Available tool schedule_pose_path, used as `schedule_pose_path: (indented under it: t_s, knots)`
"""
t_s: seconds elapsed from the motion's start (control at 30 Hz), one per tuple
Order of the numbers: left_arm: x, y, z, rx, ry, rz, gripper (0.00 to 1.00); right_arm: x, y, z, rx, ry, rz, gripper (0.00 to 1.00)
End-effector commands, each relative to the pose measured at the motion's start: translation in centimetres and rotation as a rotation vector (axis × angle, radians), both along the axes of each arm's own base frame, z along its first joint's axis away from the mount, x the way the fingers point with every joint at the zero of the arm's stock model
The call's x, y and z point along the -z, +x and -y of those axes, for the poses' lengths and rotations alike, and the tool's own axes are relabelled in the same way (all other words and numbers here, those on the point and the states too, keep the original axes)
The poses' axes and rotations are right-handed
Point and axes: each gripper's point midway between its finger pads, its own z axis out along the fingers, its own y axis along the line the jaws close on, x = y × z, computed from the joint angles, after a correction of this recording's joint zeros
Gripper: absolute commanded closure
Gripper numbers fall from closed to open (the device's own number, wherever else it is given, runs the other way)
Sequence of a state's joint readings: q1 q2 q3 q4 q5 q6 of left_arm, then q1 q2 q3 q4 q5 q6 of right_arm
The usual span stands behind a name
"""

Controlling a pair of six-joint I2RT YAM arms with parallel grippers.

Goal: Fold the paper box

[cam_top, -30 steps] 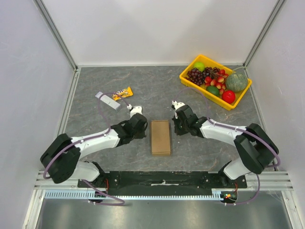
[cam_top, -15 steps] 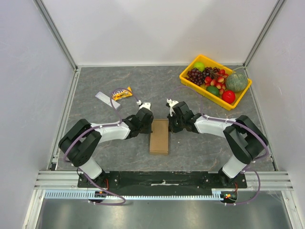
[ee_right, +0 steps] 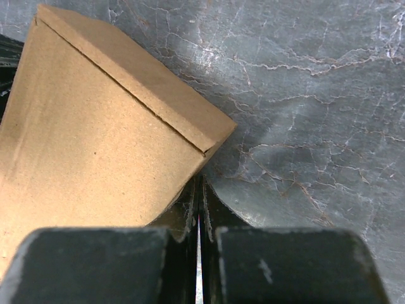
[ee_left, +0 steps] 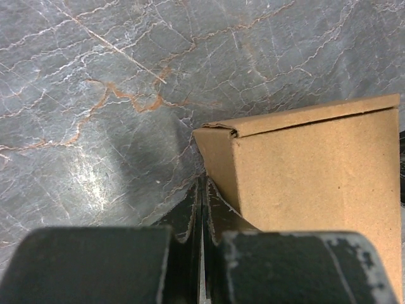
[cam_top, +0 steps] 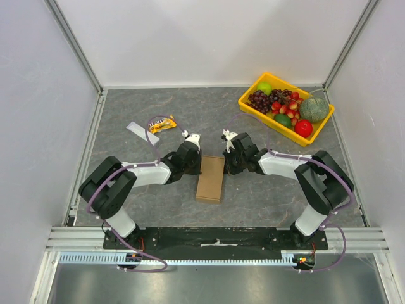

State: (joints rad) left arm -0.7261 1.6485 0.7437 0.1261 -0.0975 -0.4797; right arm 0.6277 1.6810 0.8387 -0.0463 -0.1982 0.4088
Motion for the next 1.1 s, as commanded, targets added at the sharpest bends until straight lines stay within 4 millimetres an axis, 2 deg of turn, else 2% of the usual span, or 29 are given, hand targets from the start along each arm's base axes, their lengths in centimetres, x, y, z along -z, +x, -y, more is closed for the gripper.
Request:
schedule_pose_path:
  t_s: [0.0,0.13,0.23,0.37,0.53,0.63,0.77,0.97,1.07]
  knots:
    - [-0.9,-3.1,4.8,0.200,-0.181,-0.042,0.98,-3.2,0.2,-5.1,-0.110,0.203,0.050,1.00]
    - [-0.3,-2.9,1.9,0.079,-0.090,-0.052,0.98,-2.1,1.3,-1.9,0.033,0.037,0.058,1.00]
    - [-0.2,-3.2,-0.7,-0.007,-0.032,-0.047,0.98,-1.5,1.4,0.8,0.123,-0.066,0.068,1.00]
    - [0.2,-4.6,-3.2,-0.062,0.007,-0.056,0.98,-1.1,-0.2,2.2,0.151,-0.083,0.040,1.00]
    - [0.8,-6.9,-4.2,-0.066,-0.032,-0.093,0.98,-0.1,-3.2,3.5,0.154,-0.072,-0.015,1.00]
    - [0.8,-8.2,-4.2,-0.053,-0.078,-0.111,0.98,0.3,-5.1,4.4,0.140,-0.078,-0.041,1.00]
    - [0.0,-10.2,-3.0,-0.015,-0.152,-0.125,0.98,0.1,-7.3,4.6,0.099,-0.048,-0.067,1.00]
    - [0.3,-13.6,-1.5,0.018,-0.176,-0.162,0.98,-0.3,-9.6,3.6,0.054,-0.013,-0.106,1.00]
    - [0.2,-14.5,-0.1,0.042,-0.204,-0.174,0.98,-0.8,-10.5,1.9,0.021,0.044,-0.123,1.00]
